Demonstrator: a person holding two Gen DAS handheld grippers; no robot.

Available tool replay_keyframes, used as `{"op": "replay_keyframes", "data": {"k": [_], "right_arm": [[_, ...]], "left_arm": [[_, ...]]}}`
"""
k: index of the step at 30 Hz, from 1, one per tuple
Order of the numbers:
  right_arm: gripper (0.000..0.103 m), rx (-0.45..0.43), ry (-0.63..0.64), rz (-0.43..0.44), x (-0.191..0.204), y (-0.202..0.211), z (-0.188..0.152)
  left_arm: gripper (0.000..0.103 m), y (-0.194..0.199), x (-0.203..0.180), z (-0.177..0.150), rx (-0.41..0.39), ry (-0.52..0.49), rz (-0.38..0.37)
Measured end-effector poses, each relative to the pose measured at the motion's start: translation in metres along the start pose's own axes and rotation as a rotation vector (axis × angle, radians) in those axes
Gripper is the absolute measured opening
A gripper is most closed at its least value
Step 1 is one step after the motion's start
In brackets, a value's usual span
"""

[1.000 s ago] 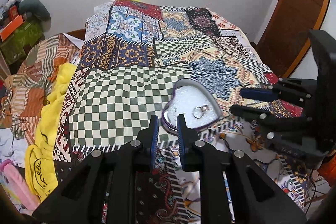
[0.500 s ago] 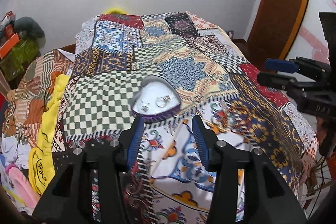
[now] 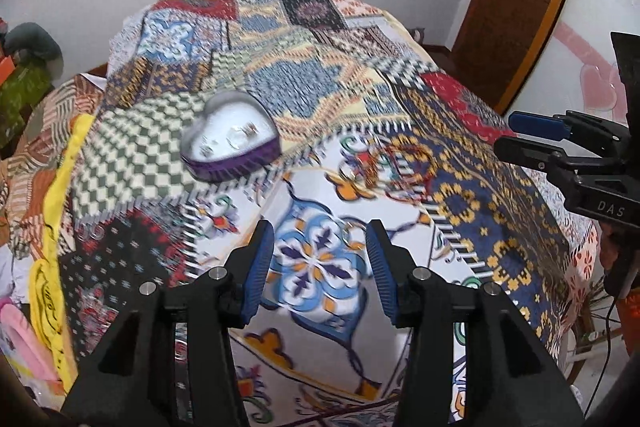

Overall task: Organize jewelry
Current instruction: 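Move both grippers toward the loose jewelry beside the tin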

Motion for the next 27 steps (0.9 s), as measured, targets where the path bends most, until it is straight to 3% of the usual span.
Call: {"op": "replay_keyframes", "data": {"k": [6,17,22,27], "right_arm": [[0.047,0.038,-0.018,-0.008,-0.009,-0.007,-0.02],[0.047,0.048,-0.015,0.035,-0.004,-0.023,-0.02],[0.047,0.047,-0.02,0.051,-0.003,-0.029,-0.019],[0.047,0.049,-0.037,0.064,-0.004,-0.036,-0.017]], "left_arm": [[0.047,-0.016,-0.016,-0.015,0.035,-0.036,-0.012],[0.047,-0.032,-0.019,-0.017,0.024,-0.042,-0.024],[0.039,-0.035,-0.018,-0.017,0.016,-0.039,-0.035],[0.037,-0.036,-0.018,-0.018,0.005,-0.042,-0.041]]}}
Point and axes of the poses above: each gripper's, at about its wrist camera, not at the fingertips, and y roughly against the way its jaws point, x to its left, z to its top, the point moved 6 cm from there along -y, roughly the way its jaws point, and after that the axes turned 12 degrees about -x, right-handed, at the moved point
